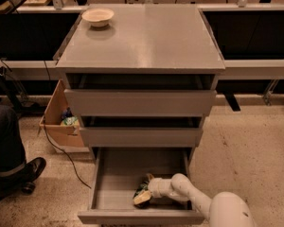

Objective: Place green can into bottom drawer

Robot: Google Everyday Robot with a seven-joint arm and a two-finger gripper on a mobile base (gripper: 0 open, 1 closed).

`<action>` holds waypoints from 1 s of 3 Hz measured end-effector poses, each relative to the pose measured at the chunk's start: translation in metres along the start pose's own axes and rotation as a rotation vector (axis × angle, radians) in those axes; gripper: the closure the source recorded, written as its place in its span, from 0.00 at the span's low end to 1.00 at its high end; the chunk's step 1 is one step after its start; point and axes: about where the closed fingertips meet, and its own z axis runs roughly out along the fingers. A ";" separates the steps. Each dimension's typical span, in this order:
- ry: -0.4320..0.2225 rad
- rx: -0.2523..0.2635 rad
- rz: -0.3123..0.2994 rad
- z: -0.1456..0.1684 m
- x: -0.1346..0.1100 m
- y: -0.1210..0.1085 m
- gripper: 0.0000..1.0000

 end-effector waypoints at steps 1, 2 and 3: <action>-0.006 0.008 -0.008 -0.029 -0.002 0.004 0.00; -0.004 0.021 -0.024 -0.100 -0.007 0.014 0.00; 0.018 0.032 -0.040 -0.170 -0.014 0.024 0.00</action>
Offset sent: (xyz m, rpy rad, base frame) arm -0.0600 -0.1469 0.1228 -0.0290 -0.0561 -0.0150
